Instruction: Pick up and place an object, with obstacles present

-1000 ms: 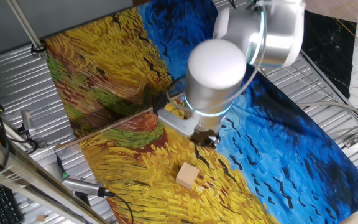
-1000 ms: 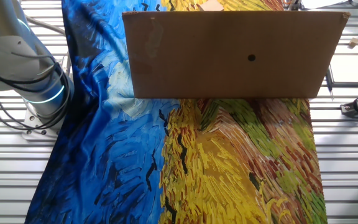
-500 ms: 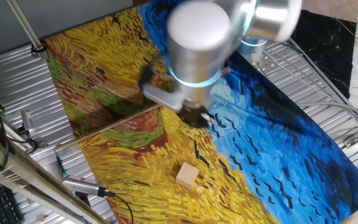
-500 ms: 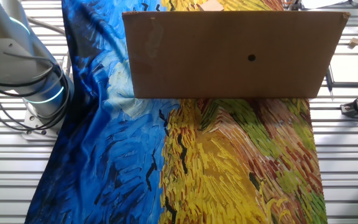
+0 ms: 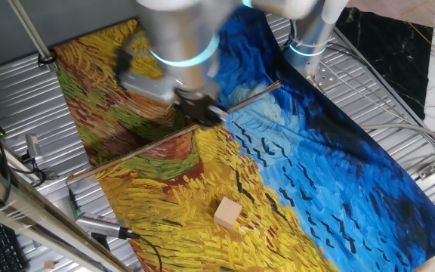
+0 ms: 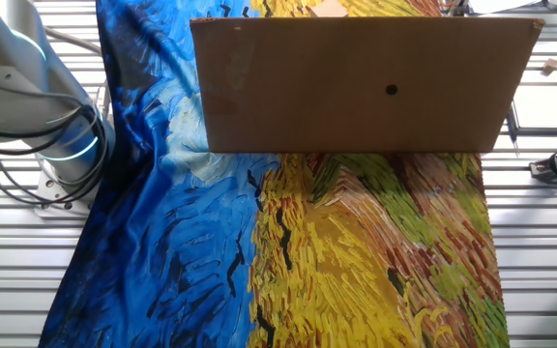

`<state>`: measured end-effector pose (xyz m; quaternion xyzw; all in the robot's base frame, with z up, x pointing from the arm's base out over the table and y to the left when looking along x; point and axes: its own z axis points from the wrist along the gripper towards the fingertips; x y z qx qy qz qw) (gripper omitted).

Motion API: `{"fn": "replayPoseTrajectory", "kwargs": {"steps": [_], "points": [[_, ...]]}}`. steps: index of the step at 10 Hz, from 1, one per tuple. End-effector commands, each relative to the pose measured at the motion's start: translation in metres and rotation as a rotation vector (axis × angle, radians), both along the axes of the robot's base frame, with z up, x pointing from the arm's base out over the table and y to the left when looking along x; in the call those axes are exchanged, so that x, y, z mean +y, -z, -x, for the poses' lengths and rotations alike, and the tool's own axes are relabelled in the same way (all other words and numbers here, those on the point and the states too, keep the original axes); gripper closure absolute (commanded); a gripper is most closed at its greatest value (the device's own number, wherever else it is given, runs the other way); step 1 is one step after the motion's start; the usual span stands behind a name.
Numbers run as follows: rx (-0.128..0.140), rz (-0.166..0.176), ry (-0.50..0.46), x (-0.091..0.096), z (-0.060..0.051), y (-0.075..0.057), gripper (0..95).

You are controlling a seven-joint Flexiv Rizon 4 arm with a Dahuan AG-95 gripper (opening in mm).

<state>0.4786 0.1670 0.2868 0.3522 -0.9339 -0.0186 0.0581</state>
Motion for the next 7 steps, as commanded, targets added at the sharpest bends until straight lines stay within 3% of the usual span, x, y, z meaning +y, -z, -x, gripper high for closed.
{"fn": "replayPoseTrajectory", "kwargs": {"steps": [1,6,7], "points": [[0.001,-0.017,-0.032,-0.0232,-0.0145,0.0021,95.0],[-0.010,-0.020,0.024,-0.0221,-0.0151,0.0017,95.0],[-0.015,-0.004,0.066,-0.0221,-0.0151,0.0017,95.0]]}}
